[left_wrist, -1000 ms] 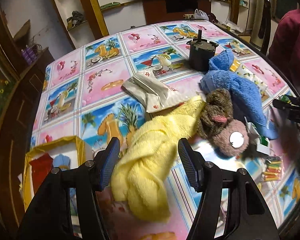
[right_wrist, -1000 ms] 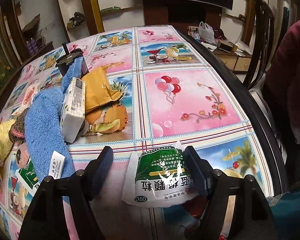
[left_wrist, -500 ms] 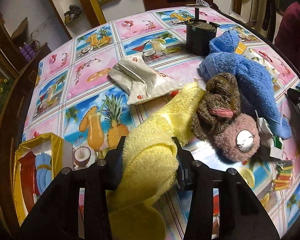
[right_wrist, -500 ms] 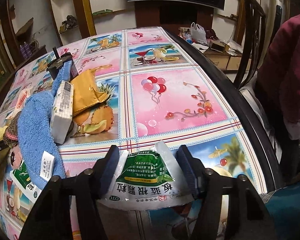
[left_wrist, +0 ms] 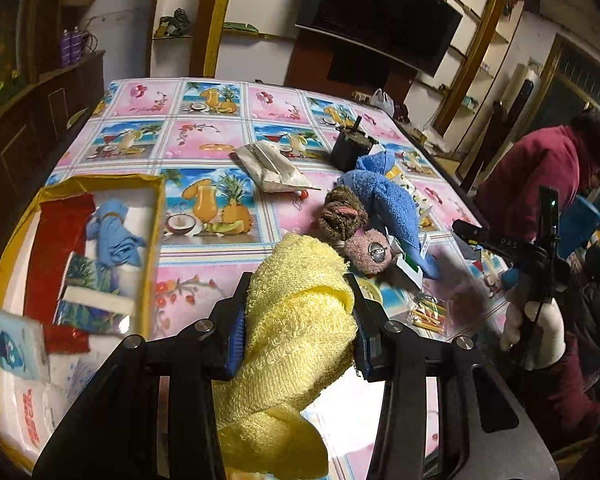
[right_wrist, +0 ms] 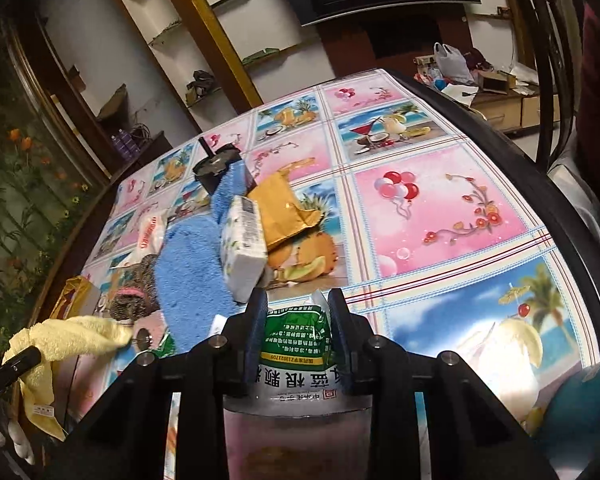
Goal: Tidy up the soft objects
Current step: 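Grasp yellow towel with left tool while right tool lifts the sachet, then carry towel and sachet into the white box and open both tools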
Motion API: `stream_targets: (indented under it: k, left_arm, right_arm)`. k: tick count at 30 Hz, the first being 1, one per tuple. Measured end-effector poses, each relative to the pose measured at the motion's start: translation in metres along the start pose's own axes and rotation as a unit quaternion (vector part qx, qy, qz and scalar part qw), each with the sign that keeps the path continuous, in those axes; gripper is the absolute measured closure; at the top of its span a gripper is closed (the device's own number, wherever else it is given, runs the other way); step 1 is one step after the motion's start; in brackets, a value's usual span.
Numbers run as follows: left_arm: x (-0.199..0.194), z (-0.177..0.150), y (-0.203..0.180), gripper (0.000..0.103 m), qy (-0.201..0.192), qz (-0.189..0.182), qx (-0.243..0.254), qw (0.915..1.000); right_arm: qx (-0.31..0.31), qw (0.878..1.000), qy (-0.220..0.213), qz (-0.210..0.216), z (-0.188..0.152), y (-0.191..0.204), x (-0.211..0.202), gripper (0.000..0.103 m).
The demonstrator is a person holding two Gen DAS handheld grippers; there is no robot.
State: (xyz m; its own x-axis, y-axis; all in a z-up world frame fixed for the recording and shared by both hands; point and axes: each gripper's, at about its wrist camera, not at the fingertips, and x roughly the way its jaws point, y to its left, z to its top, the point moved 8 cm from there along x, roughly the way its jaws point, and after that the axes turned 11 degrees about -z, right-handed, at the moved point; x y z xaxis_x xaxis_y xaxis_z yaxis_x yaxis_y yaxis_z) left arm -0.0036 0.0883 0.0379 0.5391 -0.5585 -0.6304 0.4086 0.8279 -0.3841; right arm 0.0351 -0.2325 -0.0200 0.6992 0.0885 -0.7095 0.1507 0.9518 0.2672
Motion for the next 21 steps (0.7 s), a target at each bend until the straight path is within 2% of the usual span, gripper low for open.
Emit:
stream_targets:
  k: [9, 14, 21]
  left_arm:
    - [-0.095, -0.01, 0.055, 0.061, -0.084, 0.011, -0.067, 0.9942]
    - [-0.119, -0.006, 0.085, 0.061, -0.109, 0.033, -0.085, 0.9898]
    - [-0.131, 0.006, 0.143, 0.061, -0.127, 0.049, -0.137, 0.9812]
  right_arm:
    - [-0.044, 0.997, 0.005, 0.07, -0.005, 0.08, -0.026, 0.072]
    - [-0.073, 0.99, 0.024, 0.114, -0.011, 0.135, -0.027, 0.072]
    - [-0.112, 0.974, 0.07, 0.184, -0.025, 0.222, -0.02, 0.072]
